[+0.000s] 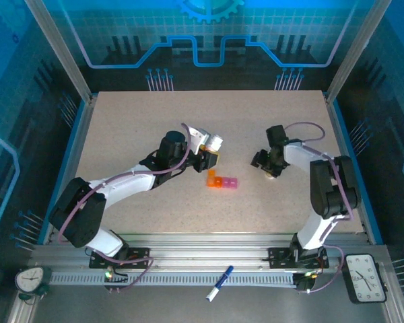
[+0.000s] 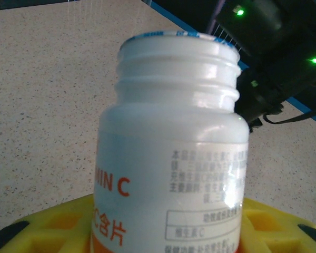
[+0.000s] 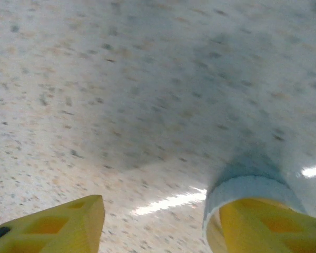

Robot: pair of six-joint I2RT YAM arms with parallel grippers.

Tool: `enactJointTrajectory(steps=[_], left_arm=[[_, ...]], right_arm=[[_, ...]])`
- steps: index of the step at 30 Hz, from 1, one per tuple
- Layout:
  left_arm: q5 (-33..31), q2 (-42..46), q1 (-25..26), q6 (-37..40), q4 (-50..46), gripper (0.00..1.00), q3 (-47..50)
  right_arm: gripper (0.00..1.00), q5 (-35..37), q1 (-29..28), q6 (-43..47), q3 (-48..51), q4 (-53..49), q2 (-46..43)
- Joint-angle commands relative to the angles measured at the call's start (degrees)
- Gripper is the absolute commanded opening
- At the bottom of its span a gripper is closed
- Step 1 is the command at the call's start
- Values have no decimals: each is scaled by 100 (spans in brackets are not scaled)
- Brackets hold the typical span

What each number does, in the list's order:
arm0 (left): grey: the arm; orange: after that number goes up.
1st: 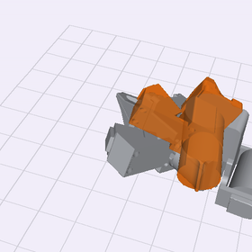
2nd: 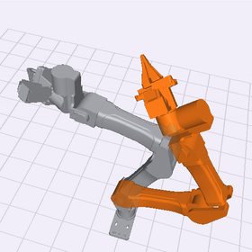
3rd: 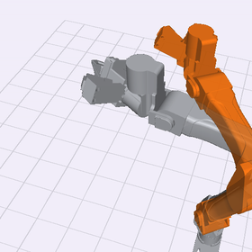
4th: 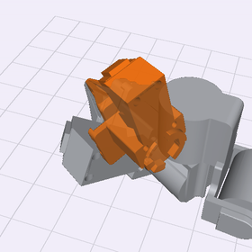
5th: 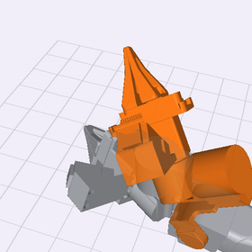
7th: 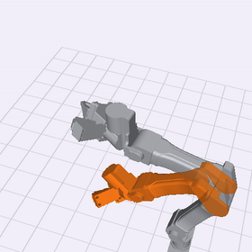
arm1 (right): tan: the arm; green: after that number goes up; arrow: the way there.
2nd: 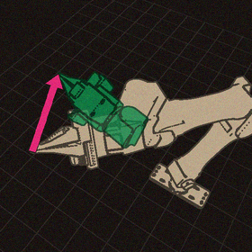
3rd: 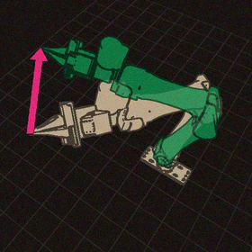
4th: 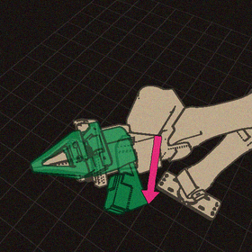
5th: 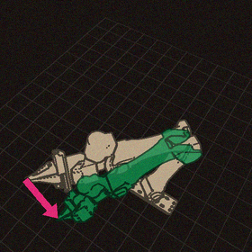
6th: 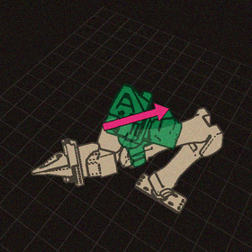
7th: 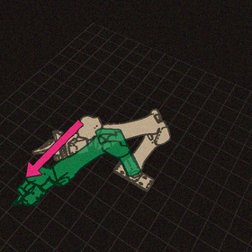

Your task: Sort the pills into containers

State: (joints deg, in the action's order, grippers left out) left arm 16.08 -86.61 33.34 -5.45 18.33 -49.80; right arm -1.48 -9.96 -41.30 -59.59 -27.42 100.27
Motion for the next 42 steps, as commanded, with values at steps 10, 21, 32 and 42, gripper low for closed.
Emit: enactJointTrajectory(steps=[10, 21, 32, 42], left_arm=[[-123, 380, 74, 226, -266, 0, -193], [-173, 418, 67, 285, -457, 0, -241], [-367, 579, 67, 273, -624, 0, -267], [-921, 891, 67, 291, -440, 0, -61]], right_arm=[[42, 1086, -399, 880, -896, -1177, 839], [4, 1083, -518, 1103, -1023, -1104, 951], [0, -746, -507, 893, -831, 84, -217], [0, -3194, -464, -623, -51, 3794, -106]])
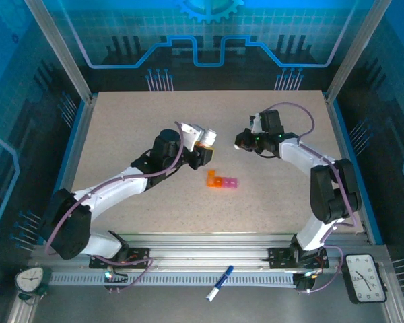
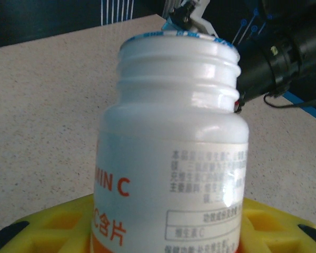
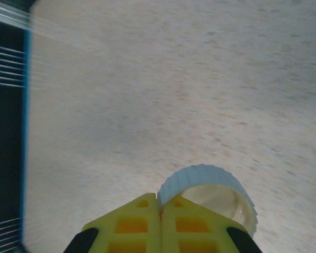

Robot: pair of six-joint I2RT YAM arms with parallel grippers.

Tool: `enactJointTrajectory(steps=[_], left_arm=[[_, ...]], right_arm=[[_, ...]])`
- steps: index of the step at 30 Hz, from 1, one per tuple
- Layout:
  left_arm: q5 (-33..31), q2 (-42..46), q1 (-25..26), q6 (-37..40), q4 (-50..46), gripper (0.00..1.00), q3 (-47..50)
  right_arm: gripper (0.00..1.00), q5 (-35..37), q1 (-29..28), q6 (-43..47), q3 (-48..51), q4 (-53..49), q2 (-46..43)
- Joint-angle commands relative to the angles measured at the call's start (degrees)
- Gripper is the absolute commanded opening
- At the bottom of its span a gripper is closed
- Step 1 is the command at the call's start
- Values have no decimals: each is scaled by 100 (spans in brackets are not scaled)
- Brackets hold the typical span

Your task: Sort the pills into containers

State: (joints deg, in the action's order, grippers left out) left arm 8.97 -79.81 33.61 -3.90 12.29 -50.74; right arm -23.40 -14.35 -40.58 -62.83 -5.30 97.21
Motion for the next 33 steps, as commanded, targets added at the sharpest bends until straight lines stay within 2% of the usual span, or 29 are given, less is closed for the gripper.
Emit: enactJointTrajectory(steps=[1, 7, 14, 20, 26, 29, 33], left_arm=[[-219, 225, 41, 120, 167, 0, 18], [-214, 316, 44, -106, 380, 0, 84], [-116, 438, 46, -111, 336, 0, 135], [-55, 462, 42, -134, 195, 0, 95], [-95, 518, 43, -147, 175, 0, 155], [-104, 567, 41, -133, 156, 0, 182], [-126, 609, 42, -110, 145, 0, 196]], right_arm=[[0, -1133, -8, -910, 381, 2013, 271], [0, -1505, 96, -2241, 867, 4434, 962], [0, -1341, 189, -3350, 1380, 6197, 1833], [0, -1168, 251, -3443, 1652, 6376, 2115], [5, -1009, 295, -3420, 1813, 6252, 2213], [11, -934, 302, -3413, 1878, 6226, 2215], [25, -822, 323, -3361, 1964, 6146, 2180]])
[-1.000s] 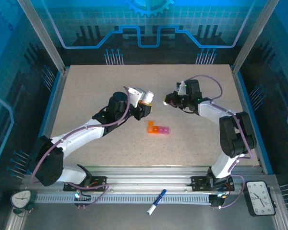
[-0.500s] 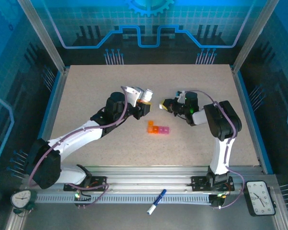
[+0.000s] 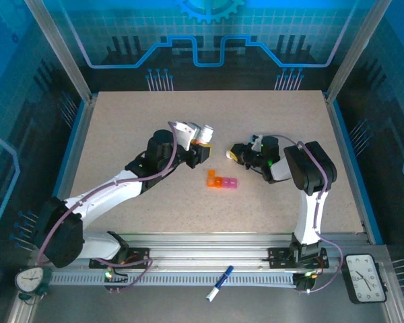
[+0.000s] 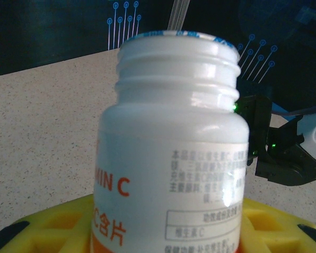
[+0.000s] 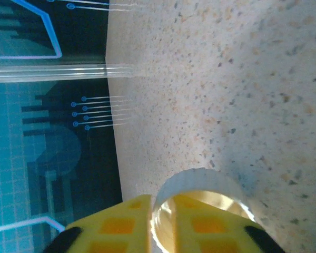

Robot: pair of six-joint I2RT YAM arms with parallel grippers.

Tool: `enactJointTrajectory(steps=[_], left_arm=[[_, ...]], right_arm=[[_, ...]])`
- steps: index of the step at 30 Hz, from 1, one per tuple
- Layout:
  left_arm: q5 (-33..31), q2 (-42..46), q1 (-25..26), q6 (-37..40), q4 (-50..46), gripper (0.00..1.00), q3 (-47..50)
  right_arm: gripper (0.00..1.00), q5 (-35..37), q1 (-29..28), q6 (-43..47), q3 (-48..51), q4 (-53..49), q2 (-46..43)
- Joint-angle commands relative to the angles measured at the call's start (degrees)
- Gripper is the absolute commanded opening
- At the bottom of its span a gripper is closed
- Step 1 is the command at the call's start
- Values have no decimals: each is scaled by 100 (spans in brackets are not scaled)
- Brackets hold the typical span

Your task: Sort the pills into containers

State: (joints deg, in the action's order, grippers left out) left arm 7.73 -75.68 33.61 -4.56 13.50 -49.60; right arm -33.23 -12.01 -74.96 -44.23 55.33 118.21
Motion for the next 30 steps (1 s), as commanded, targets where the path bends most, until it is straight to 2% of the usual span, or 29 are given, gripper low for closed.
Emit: enactJointTrajectory(steps=[1, 9, 16, 24, 30], left_arm=[[0, 202, 45, -41, 19, 0, 83], [17, 203, 43, -78, 47, 0, 90], [18, 194, 41, -81, 67, 0, 91], [19, 163, 41, -86, 128, 0, 124], [28, 149, 45, -96, 179, 0, 143]], right_arm=[[28, 174, 92, 76, 128, 78, 79], [44, 280, 186, 95, 321, 63, -24], [47, 287, 258, 216, 406, -193, -214], [49, 303, 304, 704, 318, -1163, -636], [50, 247, 312, 782, 214, -1409, -692]])
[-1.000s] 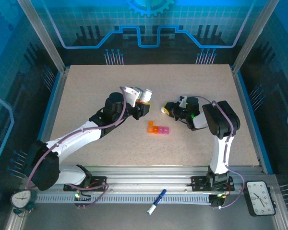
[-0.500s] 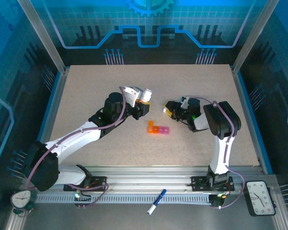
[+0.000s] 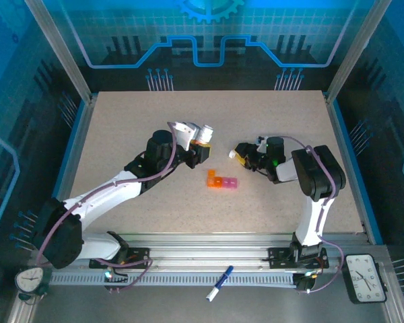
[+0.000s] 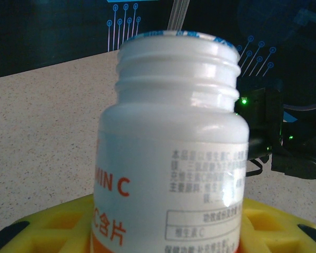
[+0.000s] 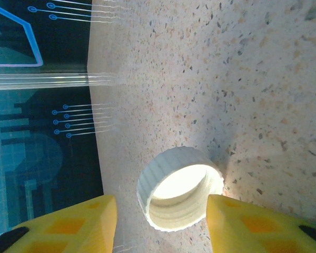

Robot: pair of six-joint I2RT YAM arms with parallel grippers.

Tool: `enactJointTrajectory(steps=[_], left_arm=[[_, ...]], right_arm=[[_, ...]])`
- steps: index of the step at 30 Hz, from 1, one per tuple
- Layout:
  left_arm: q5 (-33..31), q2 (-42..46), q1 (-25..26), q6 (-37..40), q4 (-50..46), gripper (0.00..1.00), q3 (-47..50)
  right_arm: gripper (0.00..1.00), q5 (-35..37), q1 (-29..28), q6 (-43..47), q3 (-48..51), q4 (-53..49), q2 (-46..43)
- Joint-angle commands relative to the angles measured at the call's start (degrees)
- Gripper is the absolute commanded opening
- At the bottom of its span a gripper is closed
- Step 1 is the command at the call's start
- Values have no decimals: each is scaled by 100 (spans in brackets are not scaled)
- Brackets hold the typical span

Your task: Sort the pills into containers

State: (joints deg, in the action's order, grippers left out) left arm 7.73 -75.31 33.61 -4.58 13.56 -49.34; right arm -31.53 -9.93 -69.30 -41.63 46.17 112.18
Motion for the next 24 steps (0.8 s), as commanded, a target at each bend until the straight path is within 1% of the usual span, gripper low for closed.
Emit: enactJointTrajectory(steps=[1, 3, 4, 6, 7, 10, 12, 18, 21, 24], left_arm=[[28, 121, 41, -90, 166, 0, 118], [27, 129, 41, -78, 173, 0, 131], [27, 130, 43, -75, 176, 0, 135], [25, 139, 41, -63, 203, 0, 155], [20, 139, 41, -65, 212, 0, 177], [27, 130, 42, -90, 290, 0, 221], [29, 116, 45, -97, 349, 0, 251], [54, 80, 41, -119, 493, 0, 318], [54, 96, 41, -103, 531, 0, 336], [36, 126, 41, -83, 574, 0, 380]], right_arm=[[50, 77, 102, 230, -57, -525, -109], [51, 114, 101, 313, -64, -674, -227], [53, 139, 97, 383, -69, -785, -288], [62, 245, 82, 555, -81, -1080, -481], [63, 305, 82, 661, -96, -1242, -565], [67, 498, 40, 1045, -258, -1963, -867], [69, 704, -13, 1347, -464, -2614, -1047], [70, 1165, -324, 2058, -1585, -4613, -1011], [69, 1461, -477, 2250, -2125, -5444, -826], [69, 1773, -574, 2318, -2487, -6051, -702]])
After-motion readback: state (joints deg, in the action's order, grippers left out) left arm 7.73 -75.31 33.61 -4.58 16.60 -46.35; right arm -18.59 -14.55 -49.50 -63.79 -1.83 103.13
